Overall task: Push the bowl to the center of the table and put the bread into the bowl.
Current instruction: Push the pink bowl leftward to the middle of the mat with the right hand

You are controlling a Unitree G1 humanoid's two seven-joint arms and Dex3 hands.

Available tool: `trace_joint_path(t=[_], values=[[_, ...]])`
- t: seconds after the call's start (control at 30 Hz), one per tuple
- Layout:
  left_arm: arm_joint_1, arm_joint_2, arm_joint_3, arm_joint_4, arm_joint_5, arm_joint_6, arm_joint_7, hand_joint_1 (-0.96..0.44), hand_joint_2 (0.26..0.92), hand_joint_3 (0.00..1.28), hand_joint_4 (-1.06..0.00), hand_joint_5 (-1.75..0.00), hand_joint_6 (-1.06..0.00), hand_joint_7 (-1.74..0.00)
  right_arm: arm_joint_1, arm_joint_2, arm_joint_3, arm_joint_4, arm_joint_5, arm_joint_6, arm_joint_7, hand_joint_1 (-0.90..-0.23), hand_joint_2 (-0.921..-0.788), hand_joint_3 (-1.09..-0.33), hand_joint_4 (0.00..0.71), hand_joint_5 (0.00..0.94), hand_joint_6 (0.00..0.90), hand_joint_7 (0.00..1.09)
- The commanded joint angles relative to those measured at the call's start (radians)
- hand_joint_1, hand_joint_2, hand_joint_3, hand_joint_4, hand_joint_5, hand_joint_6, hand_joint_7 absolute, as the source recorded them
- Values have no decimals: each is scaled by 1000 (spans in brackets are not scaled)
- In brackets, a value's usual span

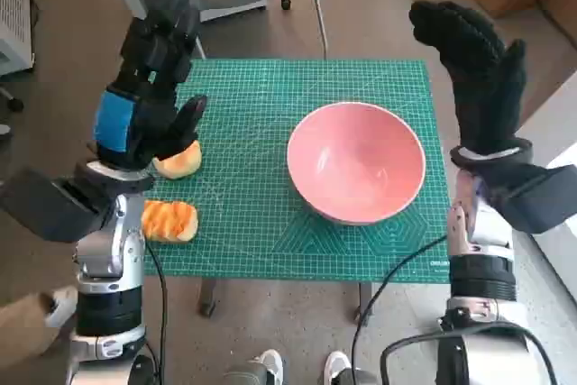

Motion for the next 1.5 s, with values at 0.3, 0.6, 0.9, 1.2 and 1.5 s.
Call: trace_joint_path(t=[0.3, 0.6, 0.9, 1.2, 1.5], values=[[13, -5, -3, 5, -8, 2, 1, -643, 921, 483, -23, -31, 1, -363, 6, -1, -7, 31, 27, 15, 30, -623, -921, -582, 283, 1, 385, 10], [14, -6, -6, 0, -3, 3, 4, -637, 921, 483, -22, -32, 1, -363, 6, -5, -1, 20, 31, 19, 34, -622, -921, -576, 284, 1, 384, 10], [13, -5, -6, 9, -7, 1, 2, -627, 921, 486, -20, -33, 1, -359, 2, -16, -6, 38, 35, 14, 47, -619, -921, -575, 284, 1, 384, 9], [12, -5, -3, 18, -10, -2, 0, -632, 921, 483, -21, -34, 1, -361, -26, -47, -38, 150, 44, -9, 62, -626, -921, -574, 283, 0, 382, 8], [17, -5, 0, 17, -12, -3, 2, -634, 921, 475, -22, -35, 1, -361, -69, -83, -70, 352, 12, -54, 33, -615, -921, -606, 268, 0, 356, 1]])
